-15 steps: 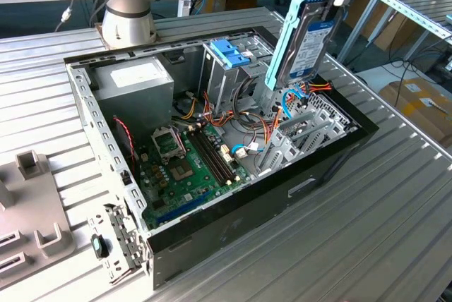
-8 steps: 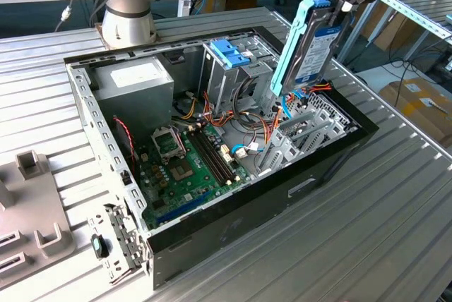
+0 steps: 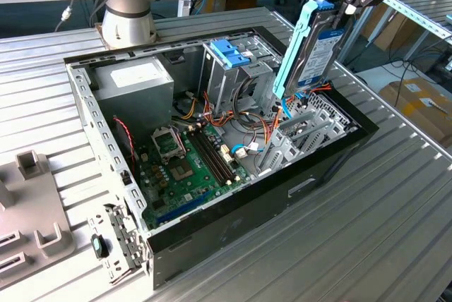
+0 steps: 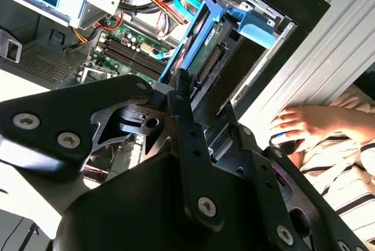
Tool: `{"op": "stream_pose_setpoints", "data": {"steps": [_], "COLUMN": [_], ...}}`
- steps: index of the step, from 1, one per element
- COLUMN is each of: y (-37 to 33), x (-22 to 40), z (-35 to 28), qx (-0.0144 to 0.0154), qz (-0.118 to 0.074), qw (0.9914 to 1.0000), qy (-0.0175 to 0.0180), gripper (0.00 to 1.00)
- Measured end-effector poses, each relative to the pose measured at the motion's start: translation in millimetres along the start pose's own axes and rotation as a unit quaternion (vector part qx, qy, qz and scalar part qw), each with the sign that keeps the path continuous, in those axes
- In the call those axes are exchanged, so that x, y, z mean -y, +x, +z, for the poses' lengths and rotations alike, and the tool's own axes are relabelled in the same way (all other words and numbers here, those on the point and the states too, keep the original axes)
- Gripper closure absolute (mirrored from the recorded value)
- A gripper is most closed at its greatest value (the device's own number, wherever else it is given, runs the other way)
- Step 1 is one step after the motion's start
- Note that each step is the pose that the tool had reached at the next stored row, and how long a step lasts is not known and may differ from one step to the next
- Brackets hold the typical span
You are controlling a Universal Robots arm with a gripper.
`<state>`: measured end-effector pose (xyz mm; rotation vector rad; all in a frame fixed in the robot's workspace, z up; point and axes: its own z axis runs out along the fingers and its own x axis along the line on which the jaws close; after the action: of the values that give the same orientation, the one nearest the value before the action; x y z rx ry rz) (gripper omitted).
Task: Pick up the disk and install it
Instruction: 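Pick up the disk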
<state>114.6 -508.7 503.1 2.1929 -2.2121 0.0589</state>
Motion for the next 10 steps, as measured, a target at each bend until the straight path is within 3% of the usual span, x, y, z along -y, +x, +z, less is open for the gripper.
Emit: {"op": "stream_pose_setpoints", "data": {"steps": [10], "y": [2.0], "x": [0.0], "z": [0.1], "qx": [0.0], "qz": [0.0], "qw": [1.0], "qy": [0.0], "gripper": [0.65]}}
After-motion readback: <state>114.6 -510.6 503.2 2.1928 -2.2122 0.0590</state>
